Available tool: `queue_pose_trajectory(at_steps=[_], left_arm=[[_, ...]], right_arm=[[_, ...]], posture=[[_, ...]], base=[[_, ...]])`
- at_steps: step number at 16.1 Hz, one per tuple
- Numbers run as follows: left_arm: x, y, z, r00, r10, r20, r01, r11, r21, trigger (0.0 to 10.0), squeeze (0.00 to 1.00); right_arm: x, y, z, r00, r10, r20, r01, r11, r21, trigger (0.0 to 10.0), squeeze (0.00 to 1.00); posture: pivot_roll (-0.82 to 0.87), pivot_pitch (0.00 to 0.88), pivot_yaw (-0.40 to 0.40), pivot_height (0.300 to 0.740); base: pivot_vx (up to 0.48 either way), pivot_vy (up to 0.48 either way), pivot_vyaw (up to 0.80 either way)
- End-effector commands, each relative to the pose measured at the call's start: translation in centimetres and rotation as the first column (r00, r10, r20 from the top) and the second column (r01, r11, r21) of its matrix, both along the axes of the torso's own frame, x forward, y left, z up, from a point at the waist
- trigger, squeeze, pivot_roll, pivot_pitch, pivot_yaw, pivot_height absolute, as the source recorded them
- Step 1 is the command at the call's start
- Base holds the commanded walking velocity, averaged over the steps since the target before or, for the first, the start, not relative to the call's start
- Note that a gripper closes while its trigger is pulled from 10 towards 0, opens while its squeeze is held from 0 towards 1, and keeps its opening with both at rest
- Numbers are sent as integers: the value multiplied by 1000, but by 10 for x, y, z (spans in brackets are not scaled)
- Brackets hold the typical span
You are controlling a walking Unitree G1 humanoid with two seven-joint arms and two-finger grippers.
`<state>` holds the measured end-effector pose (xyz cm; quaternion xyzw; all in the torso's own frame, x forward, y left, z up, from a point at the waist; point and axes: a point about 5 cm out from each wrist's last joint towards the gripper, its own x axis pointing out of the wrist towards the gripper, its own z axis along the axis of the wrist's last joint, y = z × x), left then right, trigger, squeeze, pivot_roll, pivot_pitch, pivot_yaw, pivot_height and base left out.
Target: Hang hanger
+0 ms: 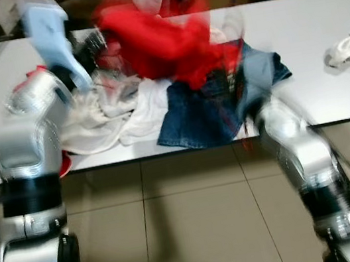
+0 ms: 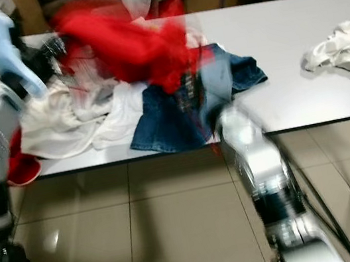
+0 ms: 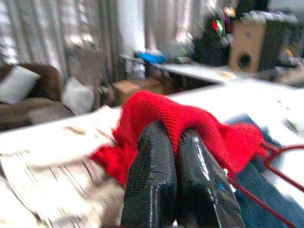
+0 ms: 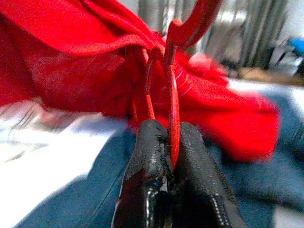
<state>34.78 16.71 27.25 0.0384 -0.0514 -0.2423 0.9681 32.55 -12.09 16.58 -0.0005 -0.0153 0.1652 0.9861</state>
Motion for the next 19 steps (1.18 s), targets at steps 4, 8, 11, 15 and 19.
queue_pose_trajectory(at_steps=[4, 8, 11, 15, 19], left_arm=[[-14, -23, -13, 987, -117, -115, 113, 993, -37, 0, 0], [-19, -32, -1, 966, -228, -118, 200, 956, -215, 0, 0], [-21, -29, 8, 946, -301, -124, 236, 895, -378, 0, 0], [-26, -21, -11, 930, -275, -243, 229, 953, -199, 0, 0], [-33, -28, 4, 898, -389, -206, 334, 906, -259, 0, 0]], right_arm=[[-37, -3, 3, 998, 55, 10, -55, 998, 30, 10000, 0], [-47, 7, 5, 984, 178, 1, -178, 983, 51, 10000, 0], [-35, -4, 8, 996, 64, 58, -69, 994, 83, 10000, 0], [-19, 0, 27, 990, 40, 134, -65, 980, 188, 10000, 0], [-4, 14, 29, 982, 148, 115, -164, 976, 145, 10000, 0]], posture=[[-107, 0, 23, 740], [-113, 0, 16, 740], [-114, 0, 20, 740], [-109, 0, 21, 740], [-99, 0, 19, 740]], base=[[0, 0, 0], [0, 0, 0], [0, 0, 0], [0, 0, 0], [0, 0, 0]])
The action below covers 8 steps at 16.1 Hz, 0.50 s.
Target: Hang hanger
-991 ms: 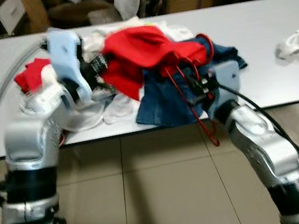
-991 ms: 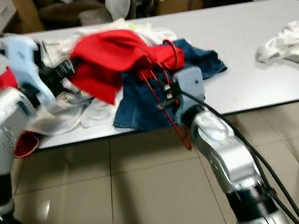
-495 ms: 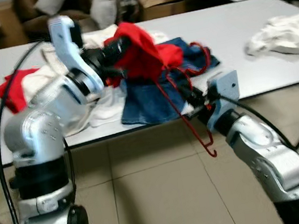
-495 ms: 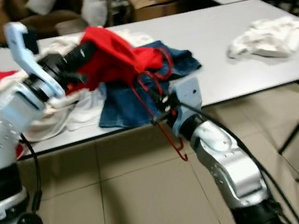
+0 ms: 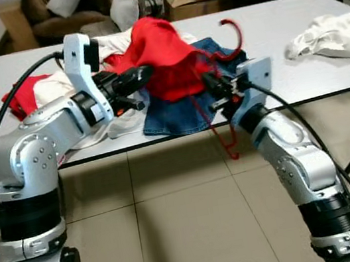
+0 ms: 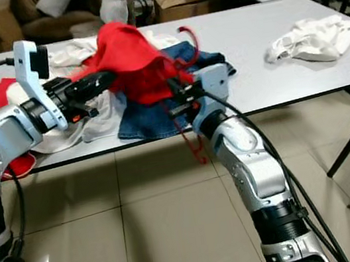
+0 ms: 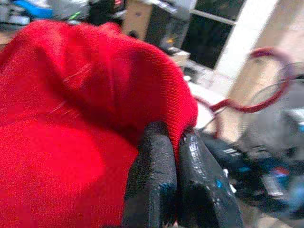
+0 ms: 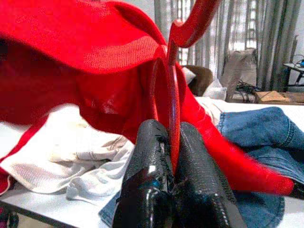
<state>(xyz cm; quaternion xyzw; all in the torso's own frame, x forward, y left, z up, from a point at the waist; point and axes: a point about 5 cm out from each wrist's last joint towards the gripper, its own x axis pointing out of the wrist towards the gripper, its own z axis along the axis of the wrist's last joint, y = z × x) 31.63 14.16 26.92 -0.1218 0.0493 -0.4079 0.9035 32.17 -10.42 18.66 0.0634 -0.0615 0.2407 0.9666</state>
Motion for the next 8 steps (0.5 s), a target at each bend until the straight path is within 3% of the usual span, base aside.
queue_pose_trajectory(at_steps=[1, 3, 4, 5, 6, 8], left_arm=[[-8, -10, 18, 993, -106, 56, 109, 993, -50, 0, 0], [-11, -13, 24, 986, -153, 68, 159, 984, -81, 0, 0], [-10, -13, 27, 987, -144, 76, 150, 985, -84, 0, 0], [-5, -9, 29, 993, -92, 77, 99, 990, -97, 0, 0], [9, 5, 36, 996, 52, 77, -41, 989, -142, 0, 0], [10, 11, 43, 992, 73, 100, -58, 987, -147, 0, 0]], right_arm=[[9, -5, 3, 1000, -10, -16, 9, 999, -40, 10000, 0], [15, -7, 0, 1000, -23, -1, 22, 991, -132, 10000, 0], [17, -8, 12, 999, -29, 45, 32, 997, -67, 10000, 0], [16, -6, 18, 999, 3, 54, -1, 999, -49, 10000, 0], [11, -1, 27, 995, 80, 67, -71, 989, -128, 10000, 0], [8, -6, 47, 992, 50, 119, -46, 998, -36, 10000, 0]], posture=[[-97, 0, 21, 740], [-94, 0, 21, 740], [-92, 0, 20, 740], [-89, 0, 17, 740], [-89, 0, 18, 740], [-86, 0, 15, 740]], base=[[0, 0, 0], [0, 0, 0], [0, 0, 0], [0, 0, 0], [0, 0, 0], [0, 0, 0]])
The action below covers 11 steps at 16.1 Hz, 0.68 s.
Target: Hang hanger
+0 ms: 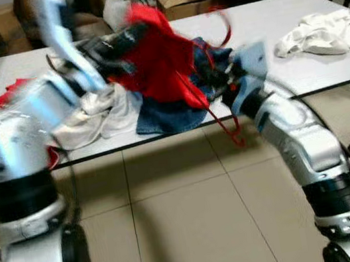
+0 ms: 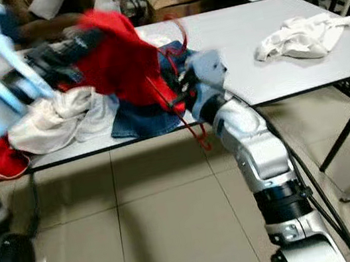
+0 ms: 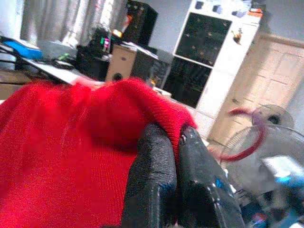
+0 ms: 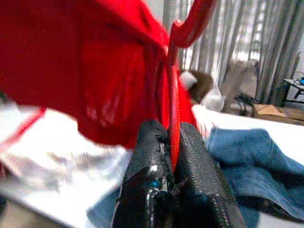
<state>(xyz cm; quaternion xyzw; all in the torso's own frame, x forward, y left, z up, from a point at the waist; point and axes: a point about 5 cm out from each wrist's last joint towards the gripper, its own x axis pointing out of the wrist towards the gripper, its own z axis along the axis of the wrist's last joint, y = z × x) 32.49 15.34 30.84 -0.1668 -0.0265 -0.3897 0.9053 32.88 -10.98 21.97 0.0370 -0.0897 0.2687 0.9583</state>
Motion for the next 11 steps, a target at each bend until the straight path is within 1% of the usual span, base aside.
queue_pose_trajectory(at_steps=[1, 2, 3, 4, 5, 6, 7, 8, 9, 10, 11], left_arm=[[-2, 5, 4, 999, 25, 23, -27, 997, 66, 0, 0], [-2, 7, 2, 999, 36, 23, -38, 995, 88, 0, 0], [-1, 9, -3, 998, 61, 22, -64, 986, 156, 0, 0], [1, 12, -24, 996, 89, -16, -80, 955, 287, 0, 0], [2, 12, -26, 996, 90, -22, -80, 953, 293, 0, 0], [2, 11, -27, 996, 92, -20, -82, 952, 296, 0, 0], [4, 11, -28, 994, 110, -13, -101, 949, 299, 0, 0], [7, 13, -30, 990, 142, -2, -134, 937, 322, 0, 0], [11, 17, -33, 983, 183, 17, -177, 915, 363, 0, 0], [13, 21, -34, 977, 207, 44, -207, 896, 393, 0, 0], [13, 23, -34, 979, 198, 42, -198, 894, 403, 0, 0]], right_arm=[[-2, -12, 33, 995, -34, 91, 27, 997, 74, 10000, 0], [-3, -14, 34, 995, -40, 94, 33, 997, 76, 10000, 0], [-3, -18, 32, 995, -51, 84, 46, 997, 66, 10000, 0], [-4, -28, 9, 998, -64, -5, 64, 997, -38, 10000, 0], [-6, -29, 6, 998, -61, -15, 60, 997, -43, 10000, 0], [-9, -26, 3, 998, -43, -54, 44, 999, 13, 10000, 0], [-14, -21, -7, 992, 8, -128, -7, 1000, 8, 10000, 0], [-20, -14, -21, 982, 52, -183, -67, 995, -79, 10000, 0], [-27, -8, -37, 967, 87, -241, -131, 976, -173, 10000, 0], [-30, -5, -33, 970, 105, -221, -136, 982, -131, 10000, 0], [-30, -7, -26, 976, 95, -195, -115, 989, -96, 10000, 0]], posture=[[-86, 0, 16, 740], [-86, 0, 16, 740], [-87, 0, 15, 740], [-91, 0, 15, 740], [-91, 0, 15, 740], [-92, 0, 14, 740], [-91, 0, 13, 740], [-91, 0, 13, 740], [-89, 0, 13, 740], [-87, 0, 13, 740], [-89, 0, 15, 740]], base=[[0, 0, 0], [0, 0, 0], [0, 0, 0], [0, 0, 0], [0, 0, 0], [0, 0, 0], [0, 0, 0], [0, 0, 0], [0, 0, 0], [0, 0, 0], [0, 0, 0]])
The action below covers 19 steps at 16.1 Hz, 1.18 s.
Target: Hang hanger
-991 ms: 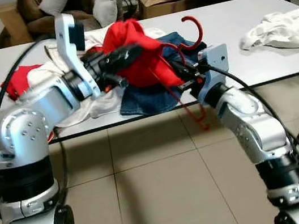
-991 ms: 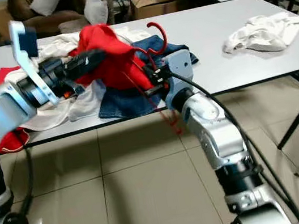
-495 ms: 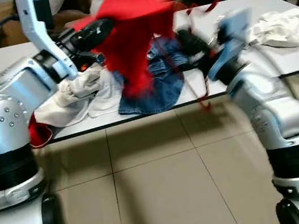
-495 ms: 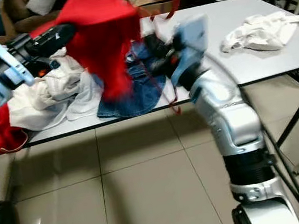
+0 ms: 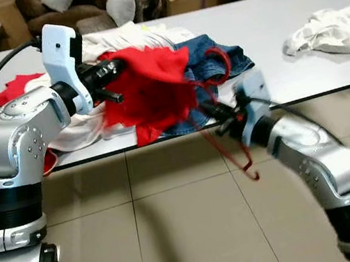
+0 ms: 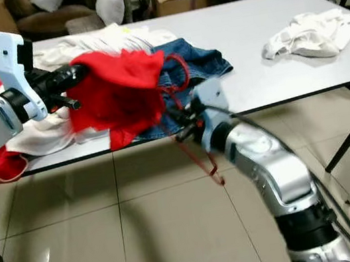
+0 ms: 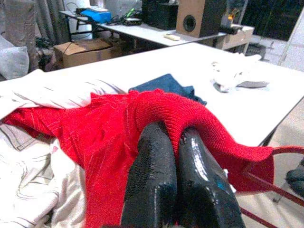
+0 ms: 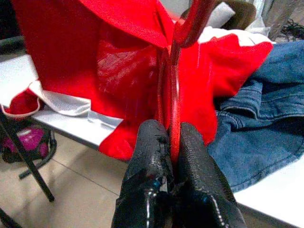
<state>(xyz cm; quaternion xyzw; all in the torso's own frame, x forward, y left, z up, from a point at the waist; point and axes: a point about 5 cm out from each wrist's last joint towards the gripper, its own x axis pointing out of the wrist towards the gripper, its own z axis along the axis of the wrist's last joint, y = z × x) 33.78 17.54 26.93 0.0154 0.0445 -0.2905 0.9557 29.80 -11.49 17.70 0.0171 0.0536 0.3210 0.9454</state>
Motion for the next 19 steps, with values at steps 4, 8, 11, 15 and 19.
queue_pose_trajectory(at_steps=[4, 8, 11, 15, 19], left_arm=[[-22, -5, -30, 978, -165, -126, 168, 986, 11, 0, 0], [-39, -5, -49, 966, -170, -195, 148, 981, -123, 0, 0], [-46, -7, -51, 961, -194, -198, 166, 975, -148, 0, 0], [-46, -7, -51, 961, -194, -198, 166, 975, -148, 0, 0], [-46, -7, -51, 961, -194, -198, 166, 975, -148, 0, 0]], right_arm=[[-8, -14, 18, 991, -91, 103, 74, 985, 156, 10000, 0], [-18, -21, 15, 965, -239, 110, 201, 938, 282, 10000, 0], [-19, -23, 17, 959, -257, 118, 213, 930, 299, 10000, 0], [-19, -23, 17, 959, -257, 118, 213, 930, 299, 10000, 0], [-19, -23, 17, 959, -257, 118, 213, 930, 299, 10000, 0]], posture=[[-91, 0, 24, 740], [-95, 0, 29, 740], [-95, 0, 29, 740], [-95, 0, 29, 740], [-95, 0, 29, 740]], base=[[0, 0, 0], [0, 0, 0], [0, 0, 0], [0, 0, 0], [0, 0, 0]])
